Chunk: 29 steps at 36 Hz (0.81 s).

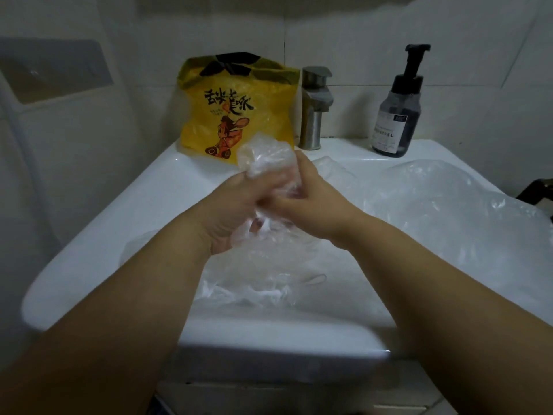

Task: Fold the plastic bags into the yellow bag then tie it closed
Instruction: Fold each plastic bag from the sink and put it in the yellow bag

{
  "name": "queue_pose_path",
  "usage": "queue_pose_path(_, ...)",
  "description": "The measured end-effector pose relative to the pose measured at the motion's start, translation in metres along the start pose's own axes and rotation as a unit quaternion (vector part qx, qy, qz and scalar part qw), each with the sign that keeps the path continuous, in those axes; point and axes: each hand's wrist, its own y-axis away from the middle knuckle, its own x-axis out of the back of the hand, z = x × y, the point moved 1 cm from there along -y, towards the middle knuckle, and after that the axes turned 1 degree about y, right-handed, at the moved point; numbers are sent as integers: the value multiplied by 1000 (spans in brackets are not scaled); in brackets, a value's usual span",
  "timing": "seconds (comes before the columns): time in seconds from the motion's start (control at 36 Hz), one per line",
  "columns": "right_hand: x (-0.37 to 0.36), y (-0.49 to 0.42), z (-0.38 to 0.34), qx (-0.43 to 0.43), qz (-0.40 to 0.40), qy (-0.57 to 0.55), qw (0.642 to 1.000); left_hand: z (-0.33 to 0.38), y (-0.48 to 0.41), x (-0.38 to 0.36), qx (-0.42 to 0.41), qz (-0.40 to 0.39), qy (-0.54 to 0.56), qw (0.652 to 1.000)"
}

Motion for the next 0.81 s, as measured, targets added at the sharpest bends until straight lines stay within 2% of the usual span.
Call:
queue_pose_path(0.06,4,-2,5,-50,-30,-15,998,-1,-2,1,-2,60,-44,997)
queue_pose_path(0.14,13,-9,7,-122,-23,-107,986,2,-6,6,-15,139,18,990)
queue_pose_path(0.19,16,-13,7,-159,-8,-173,972,5,-7,9,-28,135,84,987)
queue_pose_path(0.28,15,-13,10,-225,4,-206,952,4,-7,11,-15,103,131,986)
queue_pose_path(0.36,9,-8,12,-248,-52,-223,941,3,-4,8,0,76,114,991)
queue_pose_path(0.42,8,-6,7,-226,-46,-229,946,3,-2,8,-12,73,82,994)
queue_pose_path(0.53,16,-5,-4,-174,46,-271,946,3,-5,12,-40,86,43,995)
queue_pose_path(0.64,28,-9,-3,-184,178,-274,927,0,-11,15,-57,100,69,991)
queue_pose_path(0.75,34,-14,6,-171,297,-257,904,-1,-16,19,-52,114,130,984)
queue_pose_path(0.81,35,-14,4,-150,319,-272,896,2,-17,24,-41,128,175,975)
